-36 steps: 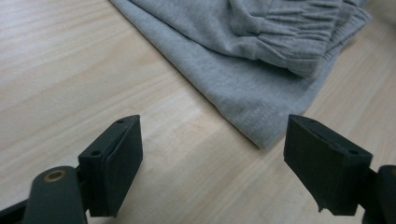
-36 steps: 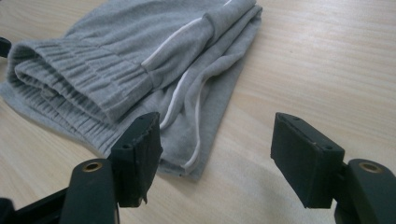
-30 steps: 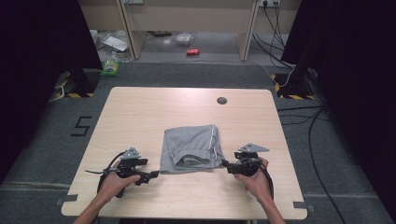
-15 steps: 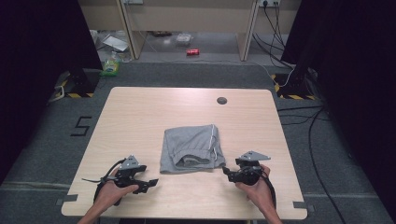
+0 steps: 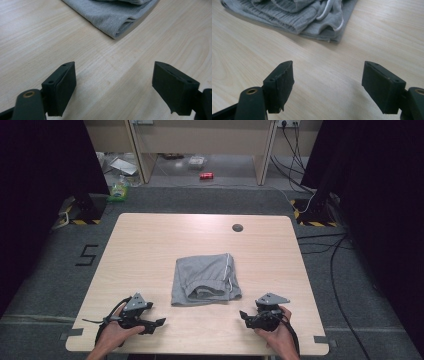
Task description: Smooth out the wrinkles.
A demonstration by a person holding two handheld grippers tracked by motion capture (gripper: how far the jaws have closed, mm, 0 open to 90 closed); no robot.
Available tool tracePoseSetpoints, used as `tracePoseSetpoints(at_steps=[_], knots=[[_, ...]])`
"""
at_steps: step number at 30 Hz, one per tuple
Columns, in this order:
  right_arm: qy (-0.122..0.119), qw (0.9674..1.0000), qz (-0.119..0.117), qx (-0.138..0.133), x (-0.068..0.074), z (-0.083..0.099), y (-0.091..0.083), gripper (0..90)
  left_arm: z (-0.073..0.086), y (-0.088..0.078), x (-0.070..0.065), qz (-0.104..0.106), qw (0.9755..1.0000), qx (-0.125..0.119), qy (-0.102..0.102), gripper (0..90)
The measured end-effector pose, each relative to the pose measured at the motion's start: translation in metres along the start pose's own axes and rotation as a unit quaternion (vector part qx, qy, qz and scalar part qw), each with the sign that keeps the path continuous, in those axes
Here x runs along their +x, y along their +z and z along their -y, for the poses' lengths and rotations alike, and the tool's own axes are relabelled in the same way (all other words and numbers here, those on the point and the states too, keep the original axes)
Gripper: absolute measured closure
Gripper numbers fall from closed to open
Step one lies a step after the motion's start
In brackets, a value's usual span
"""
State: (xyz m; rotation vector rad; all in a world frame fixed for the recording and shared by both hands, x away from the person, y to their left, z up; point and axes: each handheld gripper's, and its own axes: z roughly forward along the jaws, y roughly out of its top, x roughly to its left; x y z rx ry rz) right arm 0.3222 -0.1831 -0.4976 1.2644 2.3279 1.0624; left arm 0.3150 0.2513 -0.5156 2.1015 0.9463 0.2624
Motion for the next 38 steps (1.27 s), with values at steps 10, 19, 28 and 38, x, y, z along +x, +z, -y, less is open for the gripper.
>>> tracePoseSetpoints(at_steps=[10,19,28,38], knots=[[-0.005,0.9998,0.01,0.017,0.005,0.01,-0.001,21.9,0.009,-0.004,-0.003,-0.032,0.9991,0.012,0.025,17.5],[-0.032,0.9985,0.021,0.039,0.013,0.013,0.006,16.4,0.011,0.0,-0.005,-0.042,0.9986,-0.001,0.03,12.5],[-0.04,0.998,0.026,0.04,0.013,0.013,0.006,15.7,0.011,0.0,-0.004,-0.041,0.9987,-0.001,0.032,12.4],[-0.041,0.9981,0.026,0.038,0.012,0.013,0.007,15.5,0.011,0.0,-0.004,-0.039,0.9987,-0.001,0.032,12.3]])
